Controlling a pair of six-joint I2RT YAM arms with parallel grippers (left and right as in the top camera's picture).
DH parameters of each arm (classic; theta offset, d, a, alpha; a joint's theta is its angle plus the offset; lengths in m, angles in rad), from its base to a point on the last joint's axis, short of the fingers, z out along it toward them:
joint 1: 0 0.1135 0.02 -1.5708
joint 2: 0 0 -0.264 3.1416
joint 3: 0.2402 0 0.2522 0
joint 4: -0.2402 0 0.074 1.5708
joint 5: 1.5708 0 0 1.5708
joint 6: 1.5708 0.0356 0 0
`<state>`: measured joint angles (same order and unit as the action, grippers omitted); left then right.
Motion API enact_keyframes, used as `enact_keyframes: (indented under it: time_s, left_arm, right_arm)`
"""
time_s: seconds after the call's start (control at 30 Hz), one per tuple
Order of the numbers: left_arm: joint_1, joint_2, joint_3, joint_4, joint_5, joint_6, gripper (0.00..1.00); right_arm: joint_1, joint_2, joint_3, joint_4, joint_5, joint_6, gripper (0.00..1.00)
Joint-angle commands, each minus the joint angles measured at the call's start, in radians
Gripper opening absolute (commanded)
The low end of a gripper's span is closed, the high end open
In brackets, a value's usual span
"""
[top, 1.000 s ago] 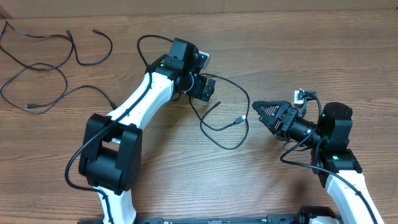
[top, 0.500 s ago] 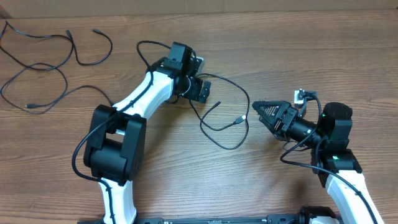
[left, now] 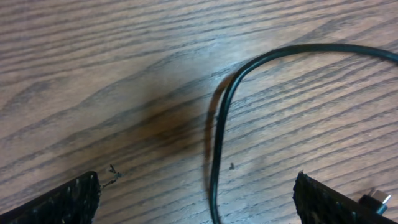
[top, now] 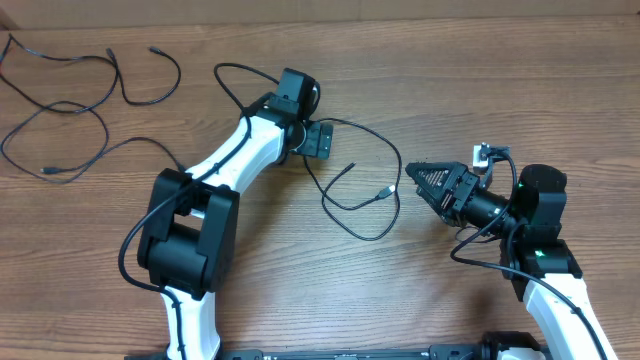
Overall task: Untangle cables
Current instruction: 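Lower the left gripper and grasp the center black cable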
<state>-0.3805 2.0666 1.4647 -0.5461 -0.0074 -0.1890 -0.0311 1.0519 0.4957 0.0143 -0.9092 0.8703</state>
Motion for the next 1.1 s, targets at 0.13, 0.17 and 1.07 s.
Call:
enact_keyframes:
  time_s: [0.13, 0.17, 1.07]
  left_arm:
    - [-0.013, 0.06, -0.007, 0.028, -0.047, -0.018, 1.0]
    - [-0.013, 0.062, -0.007, 0.028, -0.046, -0.018, 1.0]
    - [-0.013, 0.121, -0.008, 0.065, -0.04, -0.021, 1.0]
  right_arm:
    - [-0.001, -0.007, 0.008, 0.005, 0.004, -0.008, 1.0]
    - [-0.001, -0.007, 0.008, 0.005, 0.004, -0.008, 1.0]
    - [-0.001, -0.007, 0.008, 0.005, 0.004, -0.008, 1.0]
